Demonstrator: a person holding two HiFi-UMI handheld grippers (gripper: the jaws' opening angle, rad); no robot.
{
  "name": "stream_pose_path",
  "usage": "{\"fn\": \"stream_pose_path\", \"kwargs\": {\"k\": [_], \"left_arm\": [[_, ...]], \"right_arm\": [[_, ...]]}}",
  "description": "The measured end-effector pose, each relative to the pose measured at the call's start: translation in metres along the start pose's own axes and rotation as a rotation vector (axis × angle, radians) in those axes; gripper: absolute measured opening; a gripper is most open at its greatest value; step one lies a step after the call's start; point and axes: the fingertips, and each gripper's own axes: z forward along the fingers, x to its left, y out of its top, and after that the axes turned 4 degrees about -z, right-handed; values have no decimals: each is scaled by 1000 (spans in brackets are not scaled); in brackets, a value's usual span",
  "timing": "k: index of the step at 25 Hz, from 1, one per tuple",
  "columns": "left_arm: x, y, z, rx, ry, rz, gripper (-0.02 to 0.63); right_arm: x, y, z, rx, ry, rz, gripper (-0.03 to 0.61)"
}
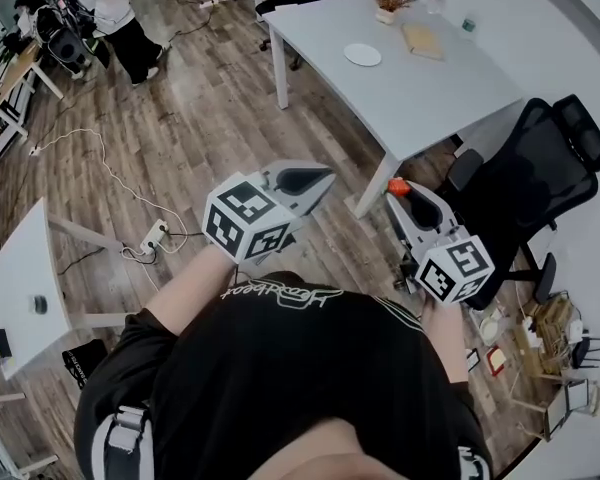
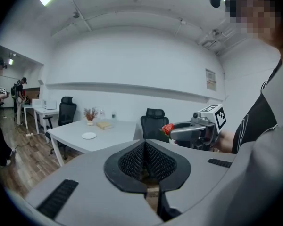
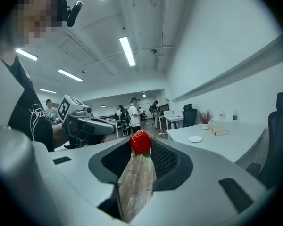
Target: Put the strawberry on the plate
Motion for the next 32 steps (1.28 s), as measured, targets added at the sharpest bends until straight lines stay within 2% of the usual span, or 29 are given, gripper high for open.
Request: {"fn": "stream_pose_path", "kwargs": {"k": [8, 17, 26, 32], "left_arm": [[14, -5, -11, -2, 19, -20, 7], [44, -2, 16, -8, -9, -27, 7], [134, 26, 55, -26, -29, -46, 8], [212, 48, 97, -4, -67, -88, 8]], "right_arm": [[10, 3, 20, 5, 40, 2, 126], [-18, -7, 46, 12, 33, 45, 126], [-73, 9, 120, 26, 11, 19, 126], [-126, 18, 186, 43, -23, 55, 126]]}}
